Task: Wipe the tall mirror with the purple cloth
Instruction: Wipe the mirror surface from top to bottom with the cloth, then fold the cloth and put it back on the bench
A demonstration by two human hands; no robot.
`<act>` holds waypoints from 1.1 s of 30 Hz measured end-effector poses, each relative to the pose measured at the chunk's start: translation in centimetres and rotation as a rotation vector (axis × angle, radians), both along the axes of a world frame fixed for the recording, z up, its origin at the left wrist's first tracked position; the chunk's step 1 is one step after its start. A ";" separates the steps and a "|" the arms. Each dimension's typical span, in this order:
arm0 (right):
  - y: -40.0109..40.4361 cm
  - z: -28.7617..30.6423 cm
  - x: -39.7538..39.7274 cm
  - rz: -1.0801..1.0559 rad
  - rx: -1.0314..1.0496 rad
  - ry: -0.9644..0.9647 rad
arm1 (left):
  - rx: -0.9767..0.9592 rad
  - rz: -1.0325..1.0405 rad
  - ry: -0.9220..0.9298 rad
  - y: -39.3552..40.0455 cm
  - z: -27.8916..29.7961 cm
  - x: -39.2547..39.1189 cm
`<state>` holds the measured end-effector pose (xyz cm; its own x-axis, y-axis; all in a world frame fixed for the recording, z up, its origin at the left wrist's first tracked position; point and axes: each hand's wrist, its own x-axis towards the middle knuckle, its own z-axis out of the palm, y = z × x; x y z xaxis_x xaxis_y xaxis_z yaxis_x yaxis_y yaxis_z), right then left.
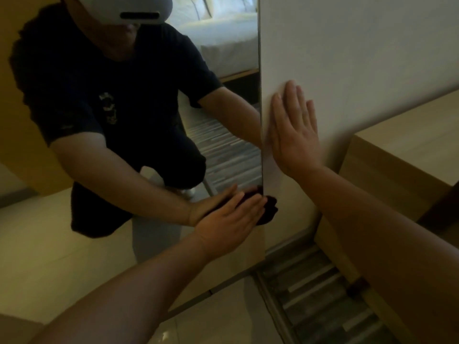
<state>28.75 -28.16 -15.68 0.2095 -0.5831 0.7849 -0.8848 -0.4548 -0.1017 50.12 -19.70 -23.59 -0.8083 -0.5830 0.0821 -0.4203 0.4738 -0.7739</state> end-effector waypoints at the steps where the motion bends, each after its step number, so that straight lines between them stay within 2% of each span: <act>1: 0.0 0.0 0.0 0.000 0.008 0.008 | 0.023 0.025 -0.054 0.6 -1.1 0.4; 7: 1.1 0.9 0.4 -0.045 0.115 0.036 | 0.209 0.092 -0.188 2.7 -3.0 1.6; 9: 1.8 1.4 0.2 -0.058 0.181 0.071 | 0.362 0.135 -0.210 3.7 -2.6 2.2; 12: 2.9 2.3 0.1 -0.063 0.239 0.075 | 0.641 0.243 -0.103 6.0 -1.8 3.8; 14: 3.7 2.9 0.3 -0.059 0.294 0.054 | 0.824 0.308 0.079 7.6 -1.2 5.1; 19: 7.1 6.8 0.7 0.000 0.535 -0.036 | 1.202 0.507 1.009 11.8 5.6 5.6; 21: 9.8 10.0 1.4 0.095 0.665 -0.060 | 1.369 0.564 1.227 13.4 9.9 5.2; 24: 15.6 16.0 2.3 0.260 0.830 -0.073 | 1.418 0.551 1.397 15.6 17.0 4.3; 27: 21.8 23.3 2.4 0.319 0.970 -0.006 | 1.382 0.507 1.375 17.3 24.5 3.6; 33: 31.0 36.5 2.0 0.263 1.217 0.283 | 1.386 0.423 1.087 21.5 37.6 1.6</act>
